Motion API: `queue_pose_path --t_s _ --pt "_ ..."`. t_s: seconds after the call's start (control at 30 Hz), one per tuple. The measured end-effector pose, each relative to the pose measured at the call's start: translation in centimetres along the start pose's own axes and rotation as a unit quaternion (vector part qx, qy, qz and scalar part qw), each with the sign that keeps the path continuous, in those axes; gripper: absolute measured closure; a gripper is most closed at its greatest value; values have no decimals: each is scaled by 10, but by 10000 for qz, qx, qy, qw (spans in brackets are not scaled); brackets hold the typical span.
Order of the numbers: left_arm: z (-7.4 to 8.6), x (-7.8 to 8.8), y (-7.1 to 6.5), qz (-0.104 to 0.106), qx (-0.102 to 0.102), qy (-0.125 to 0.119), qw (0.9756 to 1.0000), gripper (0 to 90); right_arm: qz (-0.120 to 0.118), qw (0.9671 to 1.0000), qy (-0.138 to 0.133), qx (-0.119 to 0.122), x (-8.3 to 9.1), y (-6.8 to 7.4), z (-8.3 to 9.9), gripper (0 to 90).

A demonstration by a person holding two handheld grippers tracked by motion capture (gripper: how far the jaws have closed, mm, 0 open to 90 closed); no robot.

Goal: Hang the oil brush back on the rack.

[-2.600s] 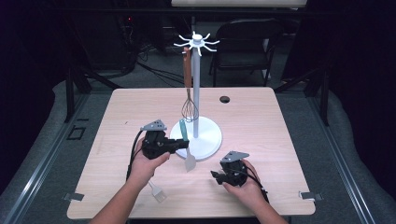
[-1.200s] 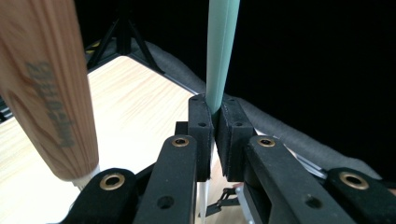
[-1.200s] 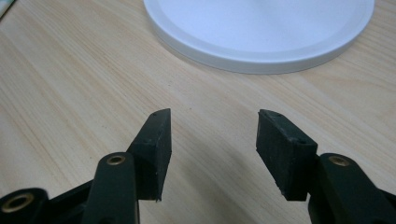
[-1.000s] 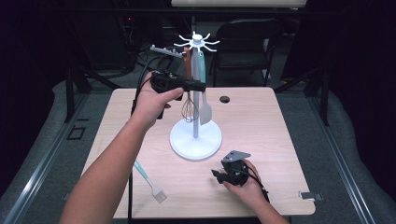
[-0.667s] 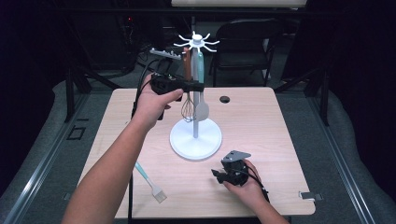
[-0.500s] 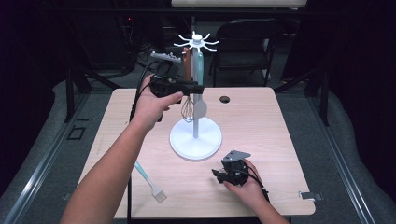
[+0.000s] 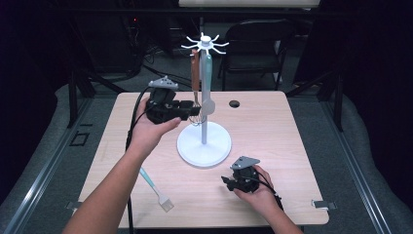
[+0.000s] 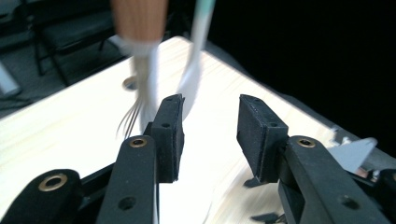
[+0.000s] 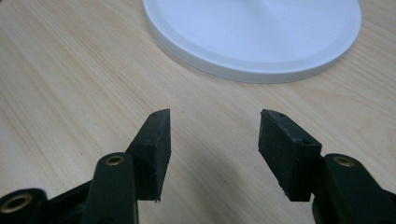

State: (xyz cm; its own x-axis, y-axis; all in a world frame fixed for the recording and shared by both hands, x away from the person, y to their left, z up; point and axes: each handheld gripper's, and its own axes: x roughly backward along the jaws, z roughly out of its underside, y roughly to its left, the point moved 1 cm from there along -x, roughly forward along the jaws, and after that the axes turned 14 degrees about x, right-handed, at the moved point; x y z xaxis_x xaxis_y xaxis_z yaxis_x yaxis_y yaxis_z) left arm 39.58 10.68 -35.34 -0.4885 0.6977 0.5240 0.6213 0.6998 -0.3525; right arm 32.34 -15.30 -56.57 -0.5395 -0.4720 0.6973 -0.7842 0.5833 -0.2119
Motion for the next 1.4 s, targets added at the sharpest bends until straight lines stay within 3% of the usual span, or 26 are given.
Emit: queue_pose_path --t_s 0.2,0.33,0.5,0.6,0.67,0.73,0.8,1.0,1.13,1.4 --pt "34 1 27 -284 454 -78 9985 612 -266 9995 183 -48 1 -1 2 547" --pt "63 1 44 -459 768 -173 9958 610 -397 9988 282 -76 1 -2 1 590" --pt "101 -3 67 -754 1082 -182 9911 611 -664 9969 267 -319 -1 -5 -2 733" --pt "120 -3 85 -766 1412 -195 9868 612 -733 9961 276 -406 -1 -9 -9 846" --pt "129 -2 94 -785 1543 -229 9846 616 -774 9955 61 -541 2 -14 -14 900" --pt "133 0 100 -878 1544 -175 9839 615 -692 9960 -154 -542 6 -21 -22 900" --pt "135 5 103 -844 1582 -280 9834 615 -561 9964 -347 -535 11 -28 -32 900" --pt "140 11 108 -837 1619 -354 9826 615 -226 9970 -643 -364 23 -41 -59 900" --pt "140 10 105 -768 1548 -342 9844 606 -27 9969 -760 -222 35 -52 -81 900" --pt "140 5 100 -706 1475 -301 9861 584 488 9901 -1313 -89 64 -76 -128 900"
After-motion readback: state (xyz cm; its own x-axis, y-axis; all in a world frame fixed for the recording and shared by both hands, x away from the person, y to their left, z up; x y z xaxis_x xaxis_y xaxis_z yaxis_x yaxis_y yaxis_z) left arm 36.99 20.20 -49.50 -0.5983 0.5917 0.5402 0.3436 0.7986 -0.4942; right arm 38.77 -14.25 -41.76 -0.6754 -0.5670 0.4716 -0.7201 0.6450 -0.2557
